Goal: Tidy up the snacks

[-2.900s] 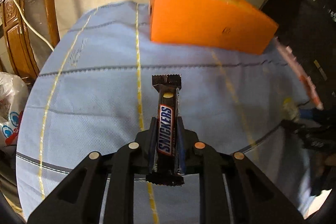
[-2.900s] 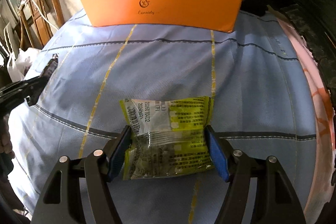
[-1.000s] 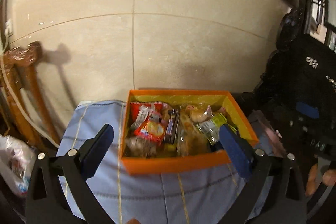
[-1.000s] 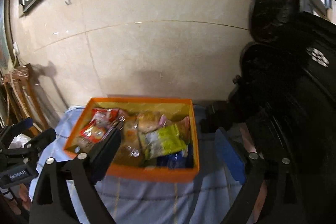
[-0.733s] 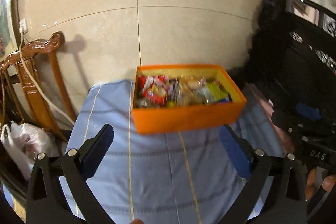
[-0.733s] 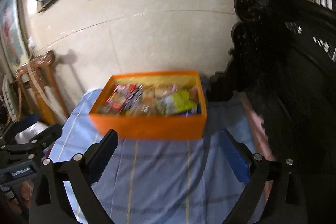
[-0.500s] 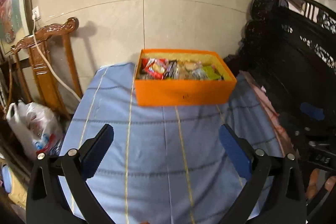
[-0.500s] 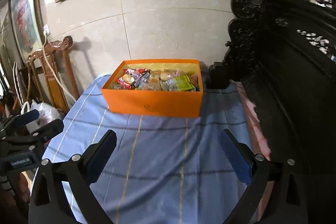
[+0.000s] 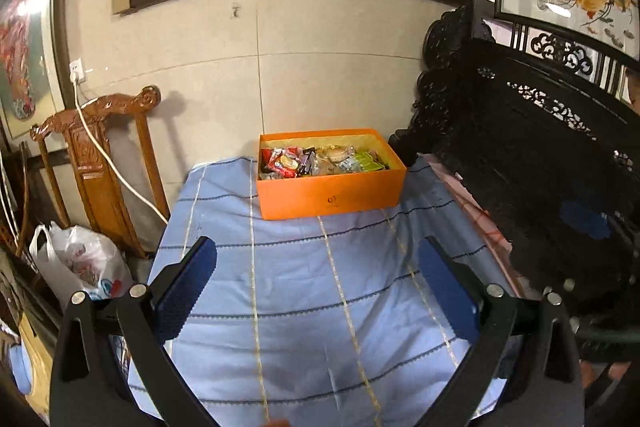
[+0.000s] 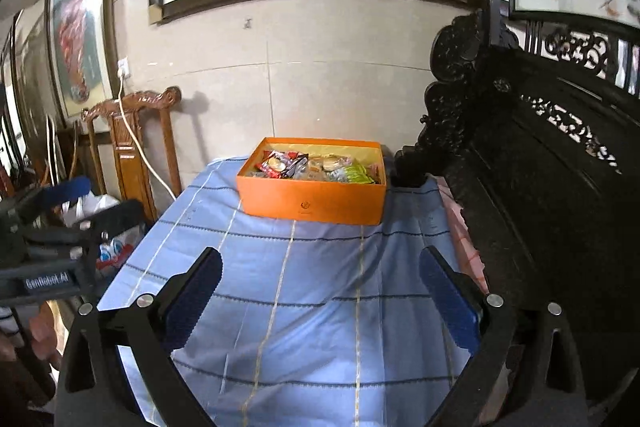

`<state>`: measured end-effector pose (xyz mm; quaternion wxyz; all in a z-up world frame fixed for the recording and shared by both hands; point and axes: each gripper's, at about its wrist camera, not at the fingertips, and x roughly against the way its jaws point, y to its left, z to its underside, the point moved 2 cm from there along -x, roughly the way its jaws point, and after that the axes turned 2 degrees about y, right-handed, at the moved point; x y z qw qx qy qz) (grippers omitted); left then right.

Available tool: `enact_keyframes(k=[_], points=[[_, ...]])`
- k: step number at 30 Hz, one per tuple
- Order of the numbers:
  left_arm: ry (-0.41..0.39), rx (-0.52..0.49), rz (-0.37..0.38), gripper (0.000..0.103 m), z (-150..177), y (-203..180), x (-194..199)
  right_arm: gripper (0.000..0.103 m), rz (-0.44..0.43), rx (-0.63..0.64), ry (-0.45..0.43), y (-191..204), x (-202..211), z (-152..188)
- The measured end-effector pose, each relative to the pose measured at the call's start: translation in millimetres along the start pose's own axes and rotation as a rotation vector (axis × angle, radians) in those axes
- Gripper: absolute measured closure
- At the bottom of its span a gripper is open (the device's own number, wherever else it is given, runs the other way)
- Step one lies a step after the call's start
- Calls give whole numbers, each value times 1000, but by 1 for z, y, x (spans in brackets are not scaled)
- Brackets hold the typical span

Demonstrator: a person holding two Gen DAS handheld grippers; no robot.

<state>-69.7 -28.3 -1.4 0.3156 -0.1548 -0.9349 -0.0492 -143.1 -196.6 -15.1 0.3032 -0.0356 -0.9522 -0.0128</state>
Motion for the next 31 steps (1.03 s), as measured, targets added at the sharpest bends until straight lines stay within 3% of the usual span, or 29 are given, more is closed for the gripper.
enact_keyframes(k=[11,14,18,22,26,31], points=[[-65,-48,-119,4,16,-11,52,4,20,-4,-11,5,34,19],[-80,-39,-236,4,19,-11,64,4,17,6,-12,8,39,23],[-70,0,-188,4,22,-4,73,4,19,20,-11,12,44,26],[-115,-11,-158,4,25,-6,83,4,23,32,-7,14,47,29],[-19,18,-80,4,26,-4,71,4,21,32,-4,13,48,31],[24,11,-94,4,32,-5,61,4,21,27,-4,10,47,31]])
